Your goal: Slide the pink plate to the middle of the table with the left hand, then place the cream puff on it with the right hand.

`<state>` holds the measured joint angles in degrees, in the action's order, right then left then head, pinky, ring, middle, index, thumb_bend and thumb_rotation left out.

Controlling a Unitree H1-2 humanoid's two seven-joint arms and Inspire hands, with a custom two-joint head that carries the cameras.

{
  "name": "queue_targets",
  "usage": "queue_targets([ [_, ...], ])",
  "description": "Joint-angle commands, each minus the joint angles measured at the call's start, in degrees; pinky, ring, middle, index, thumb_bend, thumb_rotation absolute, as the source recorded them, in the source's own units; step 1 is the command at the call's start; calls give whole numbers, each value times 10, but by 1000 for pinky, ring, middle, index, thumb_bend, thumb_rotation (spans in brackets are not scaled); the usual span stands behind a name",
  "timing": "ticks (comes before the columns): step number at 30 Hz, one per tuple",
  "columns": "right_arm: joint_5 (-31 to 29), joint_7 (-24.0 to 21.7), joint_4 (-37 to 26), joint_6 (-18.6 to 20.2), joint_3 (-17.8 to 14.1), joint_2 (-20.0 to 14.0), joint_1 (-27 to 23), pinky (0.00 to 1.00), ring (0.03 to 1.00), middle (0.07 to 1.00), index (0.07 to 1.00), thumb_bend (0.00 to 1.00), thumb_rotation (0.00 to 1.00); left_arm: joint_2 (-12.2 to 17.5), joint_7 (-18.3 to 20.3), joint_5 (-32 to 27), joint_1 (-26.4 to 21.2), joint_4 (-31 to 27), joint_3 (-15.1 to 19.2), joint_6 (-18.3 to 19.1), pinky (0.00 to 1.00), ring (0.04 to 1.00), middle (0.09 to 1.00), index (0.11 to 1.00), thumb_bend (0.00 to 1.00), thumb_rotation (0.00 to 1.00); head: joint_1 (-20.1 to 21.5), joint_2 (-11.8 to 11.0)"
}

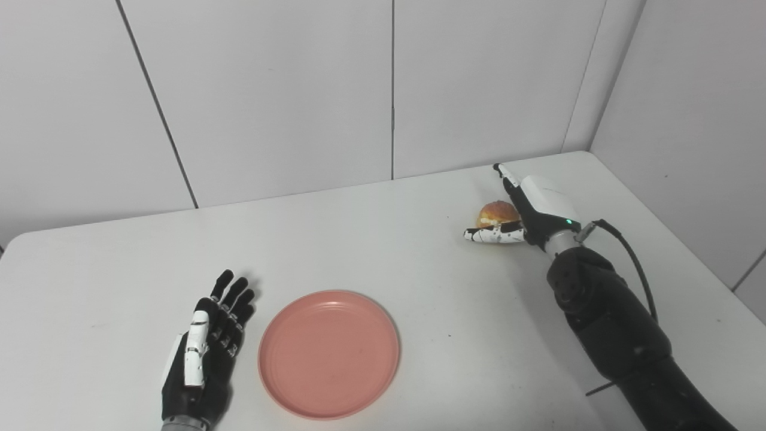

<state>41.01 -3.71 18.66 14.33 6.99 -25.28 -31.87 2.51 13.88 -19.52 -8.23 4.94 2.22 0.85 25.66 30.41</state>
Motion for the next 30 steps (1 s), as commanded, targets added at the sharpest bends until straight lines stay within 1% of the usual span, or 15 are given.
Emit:
queue_targets([
  [1, -5, 15, 2, -5, -2, -14, -36, 694, 853, 930, 964, 932, 547, 19, 1, 8, 40, 35, 8, 9, 982, 950, 944, 929, 340, 1000, -1, 1],
  [7, -10, 19, 35, -5, 6, -16, -50, 719, 862, 930, 968, 923, 554, 18, 0, 8, 41, 30, 7, 11, 976, 943, 938, 926, 336, 1000, -2, 2],
  [9, -10, 22, 44, -5, 9, -16, -54, 712, 859, 922, 969, 919, 557, 18, 0, 7, 41, 29, 7, 12, 984, 948, 944, 932, 338, 1000, -2, 3],
  [13, -19, 32, 63, -18, 12, -16, -60, 687, 842, 912, 962, 921, 547, 16, -2, 8, 42, 28, 8, 13, 981, 944, 940, 927, 334, 1000, -3, 5],
  [18, -25, 43, 92, -28, 22, -18, -69, 717, 850, 922, 947, 909, 542, 15, -1, 5, 43, 27, 6, 17, 990, 952, 949, 936, 334, 1000, -6, 6],
  [22, -35, 49, 109, -30, 23, -18, -76, 729, 849, 920, 944, 900, 522, 13, -3, 9, 44, 23, 4, 17, 975, 941, 938, 927, 340, 1000, -7, 5],
  [25, -37, 49, 118, -16, 26, -16, -84, 735, 853, 919, 939, 890, 504, 13, -3, 10, 44, 23, 3, 16, 983, 945, 941, 932, 336, 1000, -8, 5],
  [27, -39, 49, 126, -12, 29, -14, -89, 703, 847, 918, 932, 887, 492, 13, -2, 11, 44, 23, 2, 17, 986, 947, 943, 934, 333, 1000, -9, 5],
  [30, -39, 49, 138, -9, 33, -13, -97, 695, 846, 917, 924, 889, 494, 14, -1, 11, 44, 22, 2, 17, 987, 947, 943, 933, 333, 1000, -9, 6],
])
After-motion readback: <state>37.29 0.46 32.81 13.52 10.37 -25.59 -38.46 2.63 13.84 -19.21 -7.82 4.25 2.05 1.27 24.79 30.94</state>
